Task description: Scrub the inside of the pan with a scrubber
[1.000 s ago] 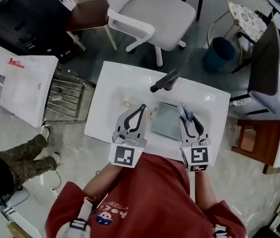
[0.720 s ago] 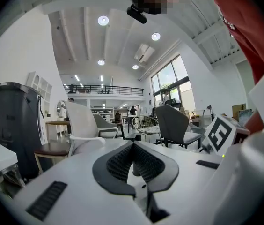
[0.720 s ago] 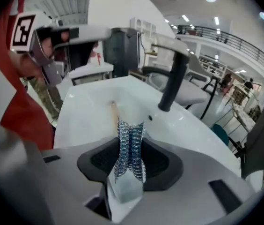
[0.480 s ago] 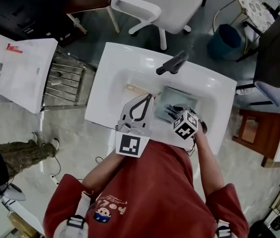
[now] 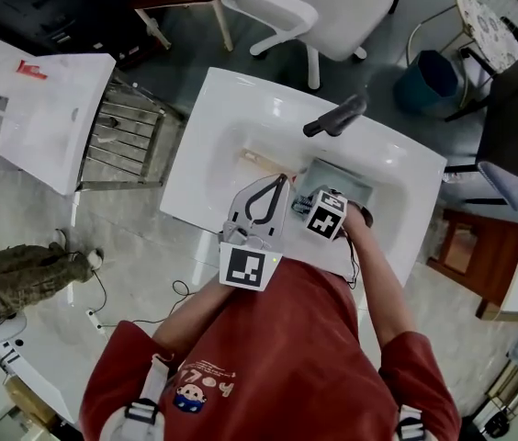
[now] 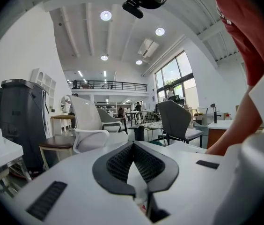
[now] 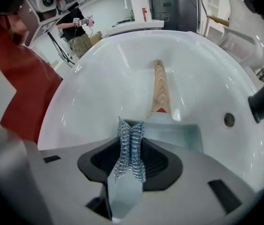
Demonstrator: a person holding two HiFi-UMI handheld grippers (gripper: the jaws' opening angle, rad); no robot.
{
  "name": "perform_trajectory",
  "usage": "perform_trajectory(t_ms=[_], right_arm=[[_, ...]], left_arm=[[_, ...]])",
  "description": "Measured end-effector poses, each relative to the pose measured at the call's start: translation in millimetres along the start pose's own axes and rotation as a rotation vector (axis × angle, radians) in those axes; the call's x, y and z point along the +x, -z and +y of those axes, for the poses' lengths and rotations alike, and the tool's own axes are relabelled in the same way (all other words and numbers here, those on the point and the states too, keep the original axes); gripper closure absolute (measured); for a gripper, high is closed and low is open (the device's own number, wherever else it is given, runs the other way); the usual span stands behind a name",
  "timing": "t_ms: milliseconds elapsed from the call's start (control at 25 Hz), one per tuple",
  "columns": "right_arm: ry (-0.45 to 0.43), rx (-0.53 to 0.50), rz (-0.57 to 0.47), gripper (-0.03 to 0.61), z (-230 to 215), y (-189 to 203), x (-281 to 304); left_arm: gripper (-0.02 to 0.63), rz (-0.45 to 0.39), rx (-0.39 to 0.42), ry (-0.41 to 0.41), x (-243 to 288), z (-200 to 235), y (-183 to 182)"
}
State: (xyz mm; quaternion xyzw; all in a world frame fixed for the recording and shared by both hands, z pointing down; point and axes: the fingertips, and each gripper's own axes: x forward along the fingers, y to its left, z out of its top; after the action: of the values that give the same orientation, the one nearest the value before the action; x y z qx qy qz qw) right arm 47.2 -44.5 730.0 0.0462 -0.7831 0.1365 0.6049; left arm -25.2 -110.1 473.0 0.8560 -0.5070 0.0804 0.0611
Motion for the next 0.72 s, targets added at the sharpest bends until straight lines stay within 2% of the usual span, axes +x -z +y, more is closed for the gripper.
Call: perform_trajectory(t_ms=[720], right_arm=[[0.025, -0.013, 0.020, 0.426, -4.6, -3.0, 6.4]], left_arm=[[0.600, -0.008, -0.002, 0.009, 4.5, -2.9, 1.6]])
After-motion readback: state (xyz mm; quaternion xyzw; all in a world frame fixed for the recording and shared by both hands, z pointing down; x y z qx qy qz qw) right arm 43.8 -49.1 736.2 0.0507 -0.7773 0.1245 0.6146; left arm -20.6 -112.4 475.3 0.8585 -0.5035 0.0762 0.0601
